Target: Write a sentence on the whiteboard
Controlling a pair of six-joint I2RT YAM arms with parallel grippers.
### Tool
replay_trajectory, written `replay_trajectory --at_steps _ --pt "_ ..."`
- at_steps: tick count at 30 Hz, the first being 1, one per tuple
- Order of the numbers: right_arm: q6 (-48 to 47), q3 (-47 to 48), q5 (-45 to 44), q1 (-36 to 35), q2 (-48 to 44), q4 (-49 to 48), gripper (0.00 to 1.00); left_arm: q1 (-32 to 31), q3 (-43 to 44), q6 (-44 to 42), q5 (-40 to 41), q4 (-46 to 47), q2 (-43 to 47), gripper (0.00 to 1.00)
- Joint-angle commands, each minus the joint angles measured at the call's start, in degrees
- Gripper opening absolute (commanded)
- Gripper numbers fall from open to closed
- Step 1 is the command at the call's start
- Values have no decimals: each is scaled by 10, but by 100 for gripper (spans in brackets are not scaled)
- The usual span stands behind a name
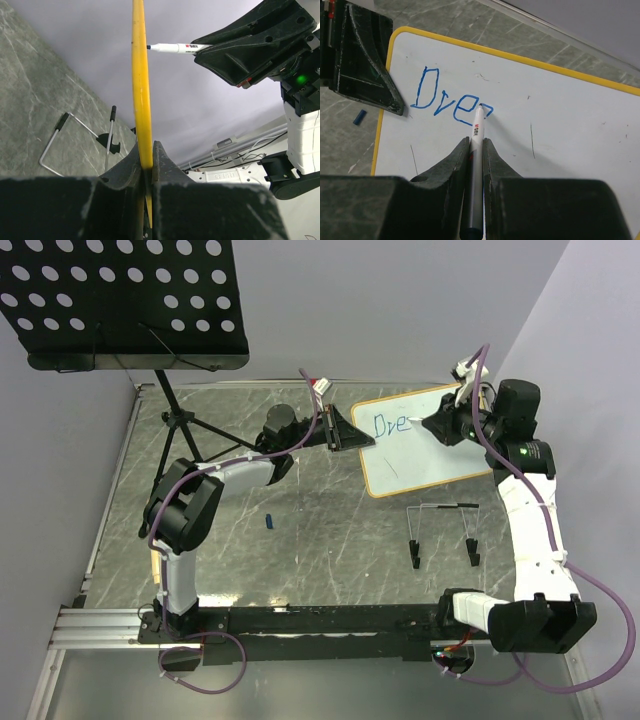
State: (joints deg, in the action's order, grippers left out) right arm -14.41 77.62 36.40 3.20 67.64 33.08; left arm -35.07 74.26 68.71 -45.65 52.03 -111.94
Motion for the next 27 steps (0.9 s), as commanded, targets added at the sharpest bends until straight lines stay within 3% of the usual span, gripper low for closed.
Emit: replay_trajectory --at_steps 1,12,27 --pt "-7 -12 4 3 -13 10 0 -4 34 6 -4 83 23 1" --pt "-17 -56 -34 8 -47 14 0 2 35 1 -6 76 29 1" --pt "11 14 -29 15 3 -15 0 2 25 14 -13 98 26 1"
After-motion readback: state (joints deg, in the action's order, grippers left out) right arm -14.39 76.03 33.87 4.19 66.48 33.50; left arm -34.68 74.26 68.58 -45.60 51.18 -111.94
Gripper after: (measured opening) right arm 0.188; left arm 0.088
